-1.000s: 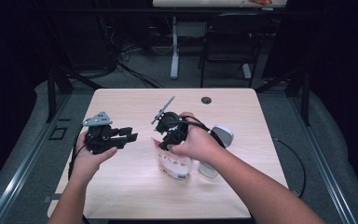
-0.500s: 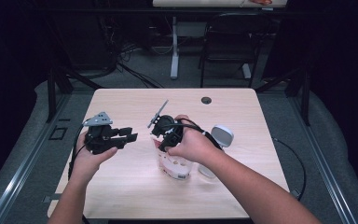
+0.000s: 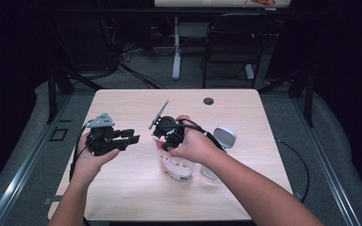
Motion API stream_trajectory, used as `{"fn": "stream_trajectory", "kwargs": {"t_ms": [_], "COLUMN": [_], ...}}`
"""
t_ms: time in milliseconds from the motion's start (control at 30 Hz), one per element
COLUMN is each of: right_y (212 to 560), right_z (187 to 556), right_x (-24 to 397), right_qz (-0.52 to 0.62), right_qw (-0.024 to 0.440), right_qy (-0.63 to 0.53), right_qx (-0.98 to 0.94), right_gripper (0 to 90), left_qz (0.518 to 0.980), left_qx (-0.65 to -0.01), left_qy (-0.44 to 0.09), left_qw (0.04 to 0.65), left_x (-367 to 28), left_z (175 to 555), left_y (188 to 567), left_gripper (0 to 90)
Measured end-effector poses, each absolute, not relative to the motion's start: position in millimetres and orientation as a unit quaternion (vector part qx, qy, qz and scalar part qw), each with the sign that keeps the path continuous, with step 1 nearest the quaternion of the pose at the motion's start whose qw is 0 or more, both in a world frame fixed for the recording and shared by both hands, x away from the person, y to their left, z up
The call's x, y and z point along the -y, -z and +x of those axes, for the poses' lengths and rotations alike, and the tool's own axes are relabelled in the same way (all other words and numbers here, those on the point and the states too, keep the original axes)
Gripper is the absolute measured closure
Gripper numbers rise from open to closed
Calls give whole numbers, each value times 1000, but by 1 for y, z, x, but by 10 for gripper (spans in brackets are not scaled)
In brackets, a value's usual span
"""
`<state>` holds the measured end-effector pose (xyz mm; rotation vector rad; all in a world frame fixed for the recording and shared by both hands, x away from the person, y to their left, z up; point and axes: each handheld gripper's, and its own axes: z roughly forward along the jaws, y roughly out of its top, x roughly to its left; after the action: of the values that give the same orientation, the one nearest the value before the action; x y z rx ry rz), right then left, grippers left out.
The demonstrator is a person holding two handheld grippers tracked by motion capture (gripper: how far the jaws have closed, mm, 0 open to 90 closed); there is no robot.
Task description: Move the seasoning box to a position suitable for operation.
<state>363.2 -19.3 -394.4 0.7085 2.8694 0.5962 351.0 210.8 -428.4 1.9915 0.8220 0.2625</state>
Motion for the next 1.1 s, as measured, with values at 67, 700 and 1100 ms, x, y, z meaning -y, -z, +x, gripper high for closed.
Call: {"fn": "stream_trajectory", "kwargs": {"t_ms": [67,700,1100], "right_y": [394,390,379], "right_z": [363,361,356], "right_x": [19,35,46], "right_qz": [234,222,218], "right_qw": [63,59,64], "right_qy": [-197,-206,-221], "right_qx": [-950,-951,-949], "right_gripper": [897,900,900], "left_qz": [813,813,815], "left_qx": [-333,-328,-321], "left_qy": [-107,-104,-101], "left_qw": [466,470,471], "left_x": [-211,-211,-207], "left_z": [351,353,353], "left_y": [429,431,434], "left_gripper": [623,611,571]}}
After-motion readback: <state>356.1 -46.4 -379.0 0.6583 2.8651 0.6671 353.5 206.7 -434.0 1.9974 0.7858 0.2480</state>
